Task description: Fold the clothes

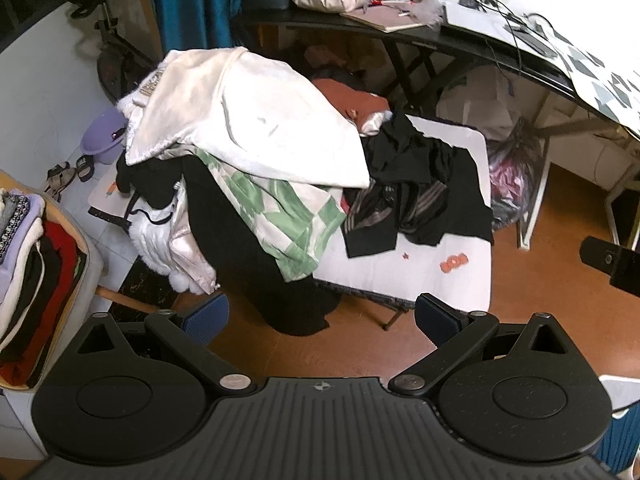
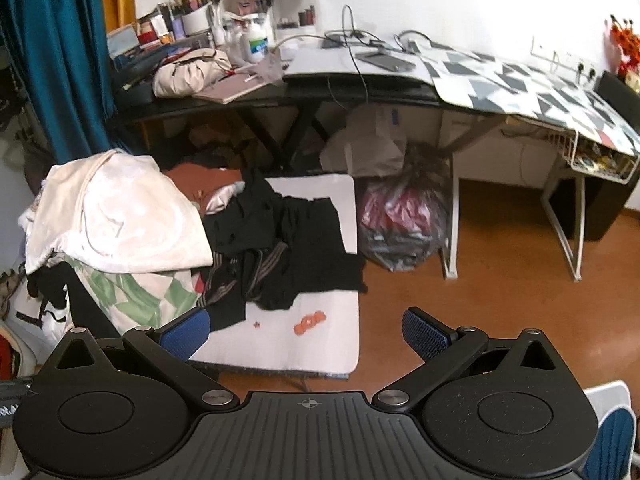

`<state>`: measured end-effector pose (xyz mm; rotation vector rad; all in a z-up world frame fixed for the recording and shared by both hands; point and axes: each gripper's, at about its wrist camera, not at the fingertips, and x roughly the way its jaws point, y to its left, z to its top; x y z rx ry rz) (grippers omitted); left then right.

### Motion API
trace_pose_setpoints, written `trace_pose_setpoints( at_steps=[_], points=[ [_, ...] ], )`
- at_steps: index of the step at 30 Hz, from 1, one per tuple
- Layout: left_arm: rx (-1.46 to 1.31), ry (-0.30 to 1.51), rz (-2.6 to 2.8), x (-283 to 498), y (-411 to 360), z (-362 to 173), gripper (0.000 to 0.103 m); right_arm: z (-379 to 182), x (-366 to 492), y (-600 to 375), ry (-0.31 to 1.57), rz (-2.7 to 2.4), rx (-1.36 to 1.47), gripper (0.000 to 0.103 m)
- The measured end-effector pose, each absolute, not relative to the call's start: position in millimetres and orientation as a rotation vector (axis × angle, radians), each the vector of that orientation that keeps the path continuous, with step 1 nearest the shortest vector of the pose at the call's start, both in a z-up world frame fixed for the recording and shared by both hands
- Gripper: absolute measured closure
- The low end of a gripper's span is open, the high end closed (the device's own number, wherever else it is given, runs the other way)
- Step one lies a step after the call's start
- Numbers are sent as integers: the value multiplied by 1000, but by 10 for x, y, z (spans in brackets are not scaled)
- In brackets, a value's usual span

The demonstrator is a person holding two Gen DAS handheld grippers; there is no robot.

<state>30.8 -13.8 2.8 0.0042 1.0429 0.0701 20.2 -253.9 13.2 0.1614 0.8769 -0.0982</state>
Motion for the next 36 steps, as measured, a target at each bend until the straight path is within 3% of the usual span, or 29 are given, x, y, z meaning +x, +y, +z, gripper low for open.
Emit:
trace_pose_setpoints(
  at_steps=[17, 28, 36],
  points=[
    [-42, 1090, 99, 472, 247, -145, 2, -127, 457, -2498, 907, -181, 120, 1],
    [26, 1138, 34, 1214, 651, -345, 2, -182, 923, -2078, 917, -227, 78, 1],
    [28, 1121, 15, 1854, 1416, -351, 2, -237, 1524, -1602, 970, -274, 160, 1]
  ],
)
